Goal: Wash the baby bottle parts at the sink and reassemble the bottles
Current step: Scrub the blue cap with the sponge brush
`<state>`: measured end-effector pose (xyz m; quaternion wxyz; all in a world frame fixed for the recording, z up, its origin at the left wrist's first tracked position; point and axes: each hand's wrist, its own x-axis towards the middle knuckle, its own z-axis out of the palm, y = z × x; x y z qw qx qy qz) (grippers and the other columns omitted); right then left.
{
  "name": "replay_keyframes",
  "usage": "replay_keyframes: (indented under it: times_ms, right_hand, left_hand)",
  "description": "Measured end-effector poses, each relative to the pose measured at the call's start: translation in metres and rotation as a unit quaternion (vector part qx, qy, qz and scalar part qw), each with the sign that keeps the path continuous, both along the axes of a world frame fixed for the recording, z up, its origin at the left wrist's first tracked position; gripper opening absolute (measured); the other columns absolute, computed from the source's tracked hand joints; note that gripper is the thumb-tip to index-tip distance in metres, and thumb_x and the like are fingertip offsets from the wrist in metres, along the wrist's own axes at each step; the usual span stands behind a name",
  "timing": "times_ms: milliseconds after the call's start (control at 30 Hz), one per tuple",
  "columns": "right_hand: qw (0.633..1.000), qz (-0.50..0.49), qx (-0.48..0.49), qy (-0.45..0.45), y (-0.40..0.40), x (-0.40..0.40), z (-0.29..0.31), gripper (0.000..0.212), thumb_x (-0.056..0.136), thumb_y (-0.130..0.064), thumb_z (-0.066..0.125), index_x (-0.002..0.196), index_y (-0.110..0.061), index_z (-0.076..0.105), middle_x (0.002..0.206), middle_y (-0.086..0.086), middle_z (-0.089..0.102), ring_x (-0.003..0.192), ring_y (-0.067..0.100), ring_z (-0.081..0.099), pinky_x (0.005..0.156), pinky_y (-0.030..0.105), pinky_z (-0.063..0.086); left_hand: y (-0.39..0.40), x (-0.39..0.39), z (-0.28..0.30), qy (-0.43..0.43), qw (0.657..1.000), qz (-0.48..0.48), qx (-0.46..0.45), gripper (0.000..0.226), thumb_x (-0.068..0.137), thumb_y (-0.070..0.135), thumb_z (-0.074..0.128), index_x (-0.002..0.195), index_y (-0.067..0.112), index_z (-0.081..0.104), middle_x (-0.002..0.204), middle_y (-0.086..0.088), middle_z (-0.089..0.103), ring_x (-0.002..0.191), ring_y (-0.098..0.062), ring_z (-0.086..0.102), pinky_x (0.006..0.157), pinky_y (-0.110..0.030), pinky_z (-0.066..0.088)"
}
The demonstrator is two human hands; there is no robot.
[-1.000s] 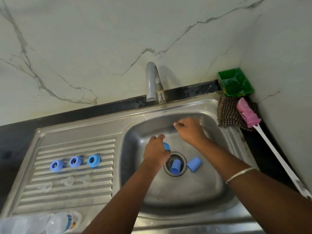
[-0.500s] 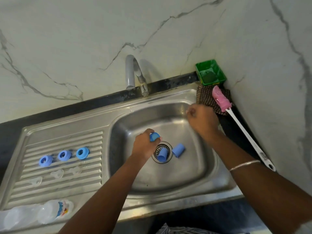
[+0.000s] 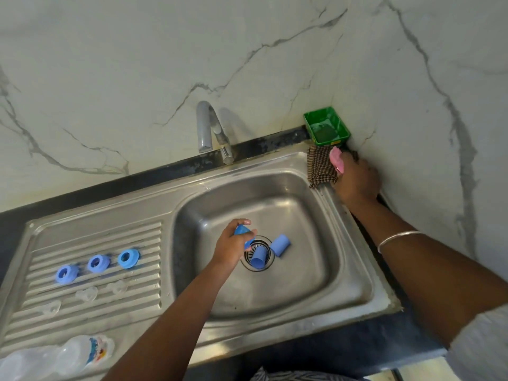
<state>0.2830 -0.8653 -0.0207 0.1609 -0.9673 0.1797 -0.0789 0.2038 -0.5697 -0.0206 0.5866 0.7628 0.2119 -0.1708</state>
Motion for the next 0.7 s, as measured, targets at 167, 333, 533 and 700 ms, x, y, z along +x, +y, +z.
replay_keyframes:
  times_ms: [167, 333, 533, 700]
  right_hand:
    - [0.997, 0.053, 0.047, -0.016, 0.029, -0.021, 0.011, 0.066, 0.081, -0.012, 0.067, 0.139, -0.028, 0.041, 0.118, 0.021, 0.047, 0.096, 0.043, 0.057, 0.073, 0.042, 0.049]
    - [0.985, 0.133, 0.112, -0.017, 0.082, -0.056, 0.024, 0.067, 0.087, -0.011, 0.056, 0.142, -0.045, 0.038, 0.116, 0.009, 0.045, 0.093, 0.033, 0.058, 0.073, 0.035, 0.047]
    - [0.956, 0.22, 0.191, 0.033, 0.152, -0.104, 0.03, 0.071, 0.095, -0.011, 0.049, 0.148, -0.054, 0.03, 0.124, 0.007, 0.051, 0.094, 0.024, 0.062, 0.086, 0.039, 0.054]
    - [0.941, 0.258, 0.216, 0.031, 0.192, -0.124, 0.029, 0.069, 0.095, -0.006, 0.048, 0.152, -0.041, 0.031, 0.111, 0.007, 0.052, 0.101, 0.019, 0.06, 0.086, 0.018, 0.042]
  left_hand:
    - [0.005, 0.001, 0.0, 0.051, 0.996, 0.057, -0.052, 0.02, 0.095, 0.031, 0.066, 0.104, 0.014, 0.059, 0.1, -0.006, 0.064, 0.073, -0.019, 0.066, 0.065, -0.029, 0.048]
    - [0.015, -0.006, 0.001, 0.094, 0.976, 0.123, -0.151, 0.019, 0.097, 0.033, 0.062, 0.098, 0.014, 0.058, 0.094, -0.009, 0.062, 0.065, -0.019, 0.067, 0.053, -0.028, 0.057]
    - [0.022, -0.018, 0.007, 0.094, 0.936, 0.196, -0.276, 0.031, 0.101, 0.037, 0.054, 0.101, 0.007, 0.061, 0.084, -0.011, 0.066, 0.062, -0.017, 0.062, 0.055, -0.025, 0.05]
    - [0.02, -0.027, 0.017, 0.09, 0.887, 0.242, -0.383, 0.028, 0.103, 0.03, 0.052, 0.096, 0.005, 0.062, 0.089, -0.012, 0.069, 0.076, -0.023, 0.065, 0.069, -0.032, 0.052]
